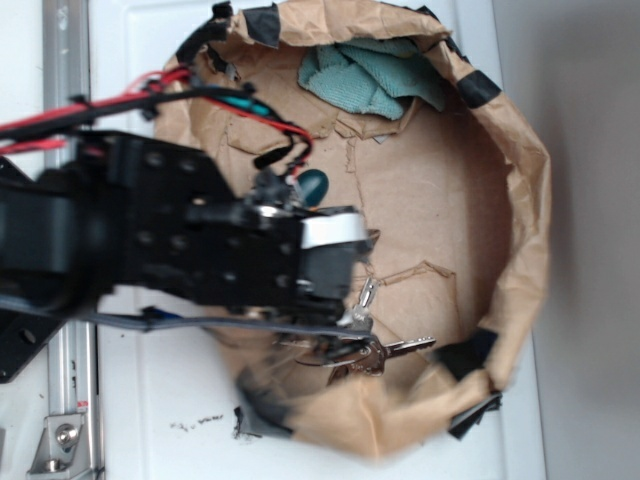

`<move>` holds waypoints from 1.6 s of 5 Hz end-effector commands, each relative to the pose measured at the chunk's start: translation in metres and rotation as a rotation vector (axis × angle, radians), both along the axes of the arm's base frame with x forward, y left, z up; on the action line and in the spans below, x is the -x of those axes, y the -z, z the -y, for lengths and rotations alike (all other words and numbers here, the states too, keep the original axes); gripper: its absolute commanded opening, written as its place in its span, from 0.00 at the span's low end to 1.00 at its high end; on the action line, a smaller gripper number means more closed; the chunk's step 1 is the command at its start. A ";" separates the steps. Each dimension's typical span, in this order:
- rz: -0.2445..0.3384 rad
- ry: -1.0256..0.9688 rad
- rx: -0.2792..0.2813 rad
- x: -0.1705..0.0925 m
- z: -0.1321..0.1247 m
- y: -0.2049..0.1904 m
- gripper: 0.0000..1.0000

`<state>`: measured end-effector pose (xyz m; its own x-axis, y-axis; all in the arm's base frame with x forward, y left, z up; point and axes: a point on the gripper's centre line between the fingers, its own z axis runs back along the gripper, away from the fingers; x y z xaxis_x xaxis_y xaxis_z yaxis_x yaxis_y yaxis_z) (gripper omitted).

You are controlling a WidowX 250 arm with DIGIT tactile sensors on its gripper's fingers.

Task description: Grab the wood chip.

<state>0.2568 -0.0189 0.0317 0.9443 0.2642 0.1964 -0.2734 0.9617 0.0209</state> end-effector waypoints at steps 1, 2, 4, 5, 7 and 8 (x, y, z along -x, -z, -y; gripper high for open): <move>-0.007 -0.024 0.034 -0.017 0.004 0.008 1.00; -0.024 -0.002 0.021 -0.016 0.008 0.012 1.00; -0.011 0.005 0.035 -0.001 0.004 0.001 1.00; -0.005 0.009 0.039 0.007 0.001 0.000 1.00; -0.019 0.002 0.048 0.004 0.000 0.006 0.00; -0.026 -0.001 0.040 0.001 0.000 0.009 0.00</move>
<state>0.2493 -0.0254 0.0175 0.9561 0.2563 0.1422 -0.2582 0.9661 -0.0049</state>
